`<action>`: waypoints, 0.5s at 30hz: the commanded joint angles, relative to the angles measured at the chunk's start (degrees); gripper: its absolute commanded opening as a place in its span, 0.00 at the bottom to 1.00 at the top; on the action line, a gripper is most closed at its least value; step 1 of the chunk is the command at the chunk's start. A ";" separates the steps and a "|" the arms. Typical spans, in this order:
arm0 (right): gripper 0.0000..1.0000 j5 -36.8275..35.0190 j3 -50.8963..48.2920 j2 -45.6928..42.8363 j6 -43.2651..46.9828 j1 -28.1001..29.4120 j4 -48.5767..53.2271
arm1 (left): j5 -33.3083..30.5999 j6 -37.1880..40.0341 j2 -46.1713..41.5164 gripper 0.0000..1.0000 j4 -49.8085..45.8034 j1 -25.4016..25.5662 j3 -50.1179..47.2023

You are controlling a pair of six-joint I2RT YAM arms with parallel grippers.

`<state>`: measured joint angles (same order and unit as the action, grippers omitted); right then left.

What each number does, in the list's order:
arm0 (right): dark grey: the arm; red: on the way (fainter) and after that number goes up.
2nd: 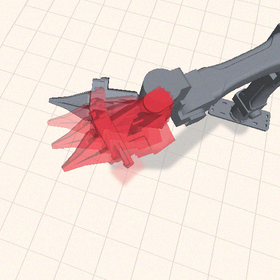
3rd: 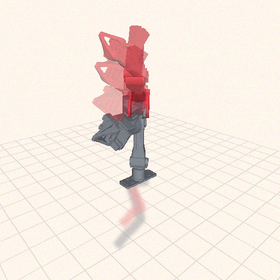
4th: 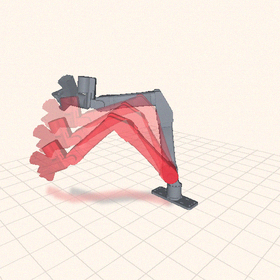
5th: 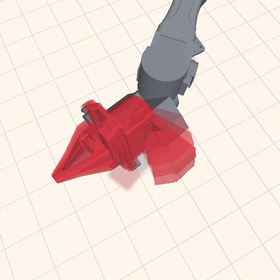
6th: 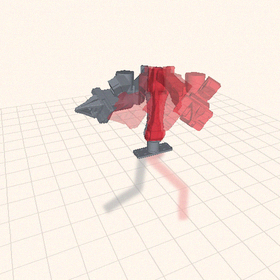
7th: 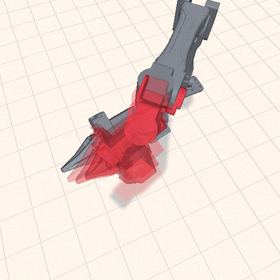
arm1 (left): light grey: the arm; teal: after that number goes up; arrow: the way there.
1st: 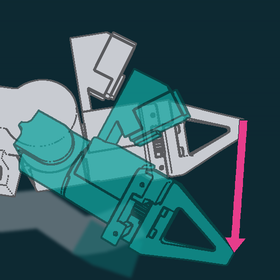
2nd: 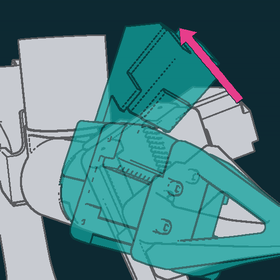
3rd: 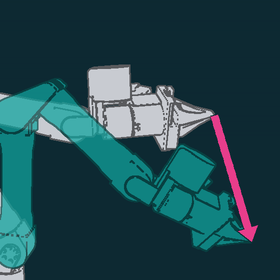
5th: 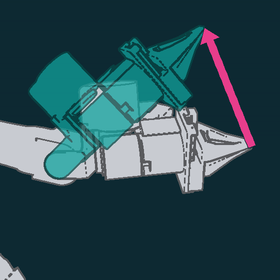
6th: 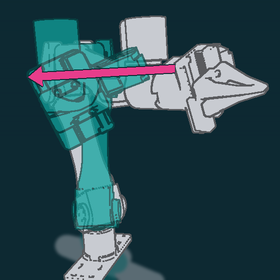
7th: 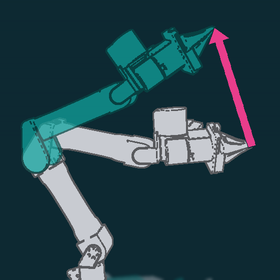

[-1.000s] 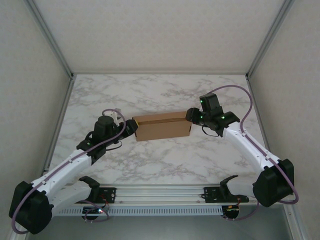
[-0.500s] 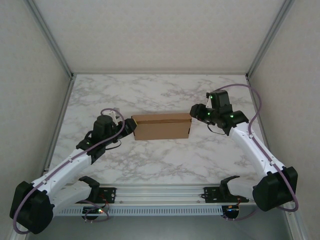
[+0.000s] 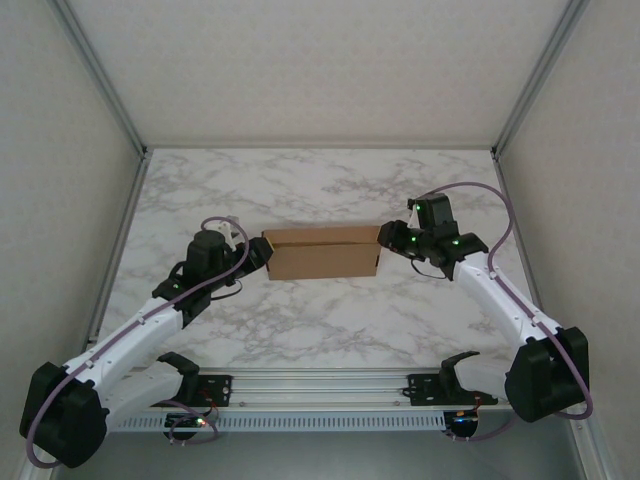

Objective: Fold the paper box

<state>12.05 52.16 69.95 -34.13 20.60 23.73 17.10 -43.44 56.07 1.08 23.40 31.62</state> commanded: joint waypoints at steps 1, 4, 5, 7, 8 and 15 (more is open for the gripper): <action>0.35 -1.73 -2.53 1.70 0.20 -0.25 4.11 | -1.45 1.41 0.04 0.49 -4.11 -1.15 -1.14; 0.35 -1.97 -1.90 1.61 0.55 -0.26 4.79 | -1.53 2.49 -1.23 0.55 -5.73 -2.46 0.96; 0.35 -2.03 -1.67 1.55 0.60 -0.22 4.99 | -0.74 3.02 -1.75 0.57 -6.05 -3.20 1.97; 0.35 -1.96 -1.45 1.57 0.73 -0.28 5.23 | 1.44 3.69 -2.52 0.60 -6.37 -4.75 3.84; 0.35 -1.93 -1.31 1.55 0.71 -0.21 5.28 | 2.63 3.88 -2.65 0.61 -6.45 -5.49 4.72; 0.35 -1.53 -0.88 1.76 0.59 -0.21 5.37 | 8.87 4.07 0.18 0.62 -4.27 -8.63 5.80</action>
<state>12.08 52.12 69.97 -34.11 20.60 23.38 22.11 -40.47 55.16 -3.40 15.46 36.42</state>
